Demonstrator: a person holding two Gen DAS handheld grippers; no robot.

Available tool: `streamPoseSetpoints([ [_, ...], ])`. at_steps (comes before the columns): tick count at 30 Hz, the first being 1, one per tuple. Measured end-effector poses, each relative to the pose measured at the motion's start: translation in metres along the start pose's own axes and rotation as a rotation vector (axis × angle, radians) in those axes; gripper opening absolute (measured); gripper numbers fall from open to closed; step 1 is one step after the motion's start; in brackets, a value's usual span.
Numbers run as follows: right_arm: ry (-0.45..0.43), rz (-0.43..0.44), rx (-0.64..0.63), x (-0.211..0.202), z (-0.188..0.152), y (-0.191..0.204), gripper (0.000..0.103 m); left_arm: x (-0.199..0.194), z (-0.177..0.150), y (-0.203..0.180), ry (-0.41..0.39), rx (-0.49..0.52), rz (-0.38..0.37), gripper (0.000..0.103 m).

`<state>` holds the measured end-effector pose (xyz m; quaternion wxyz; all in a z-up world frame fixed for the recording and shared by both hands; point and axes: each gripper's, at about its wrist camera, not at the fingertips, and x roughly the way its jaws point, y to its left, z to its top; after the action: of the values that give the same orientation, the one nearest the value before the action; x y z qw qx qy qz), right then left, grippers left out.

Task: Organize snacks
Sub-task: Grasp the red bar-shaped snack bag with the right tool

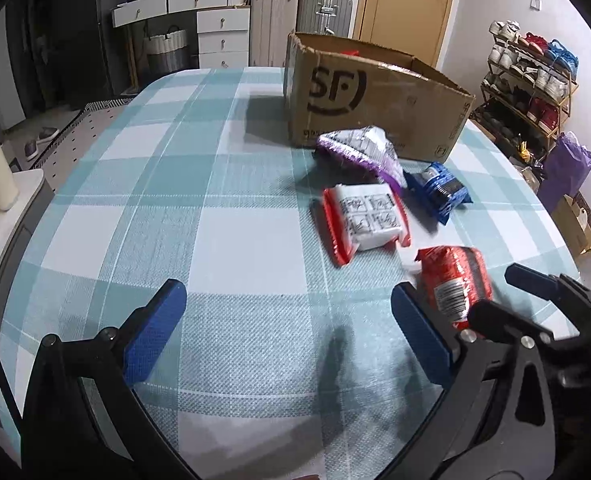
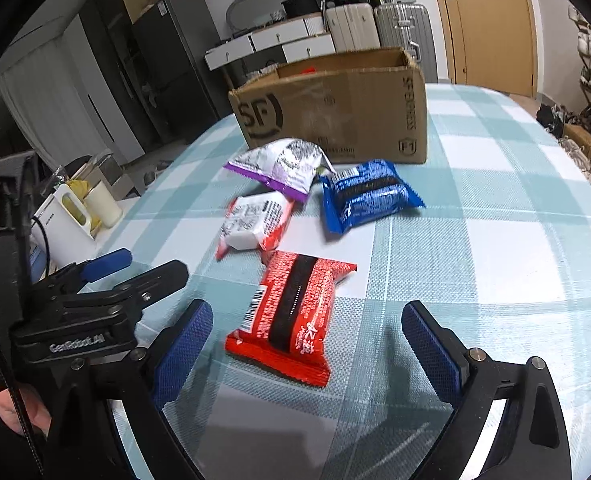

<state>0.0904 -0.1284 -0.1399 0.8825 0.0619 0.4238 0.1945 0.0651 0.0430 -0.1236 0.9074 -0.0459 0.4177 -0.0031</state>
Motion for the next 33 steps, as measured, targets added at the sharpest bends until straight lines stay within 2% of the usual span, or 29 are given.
streamPoseSetpoints([
  [3, 0.020, 0.011, 0.001, 0.008, 0.002, -0.002, 0.094, 0.002, -0.002, 0.003, 0.006, -0.013, -0.005, 0.102],
  [7, 0.046, 0.019, -0.016, 0.018, 0.007, 0.000, 0.085, 0.004, -0.004, 0.006, 0.016, -0.030, -0.010, 0.102],
  [9, 0.054, 0.006, -0.037, 0.021, 0.009, 0.004, 0.075, 0.005, -0.004, 0.007, 0.021, -0.034, -0.009, 0.102],
  [12, 0.072, 0.004, -0.073, 0.024, 0.011, 0.009, 0.045, 0.007, -0.004, 0.009, 0.026, -0.043, -0.011, 0.102],
  [13, 0.074, -0.001, -0.089, 0.025, 0.010, 0.011, 0.042, 0.007, -0.004, 0.010, 0.027, -0.043, -0.008, 0.102],
  [16, 0.063, 0.007, -0.111, 0.022, 0.009, 0.015, 0.040, 0.008, -0.003, 0.012, 0.028, -0.046, 0.002, 0.102],
  [21, 0.045, 0.044, -0.040, 0.015, 0.008, 0.003, 0.040, 0.009, 0.000, 0.013, 0.031, -0.050, 0.009, 0.102],
  [33, -0.005, 0.048, 0.015, -0.003, 0.006, -0.017, 0.040, 0.014, 0.012, -0.006, 0.050, -0.014, -0.007, 0.102],
])
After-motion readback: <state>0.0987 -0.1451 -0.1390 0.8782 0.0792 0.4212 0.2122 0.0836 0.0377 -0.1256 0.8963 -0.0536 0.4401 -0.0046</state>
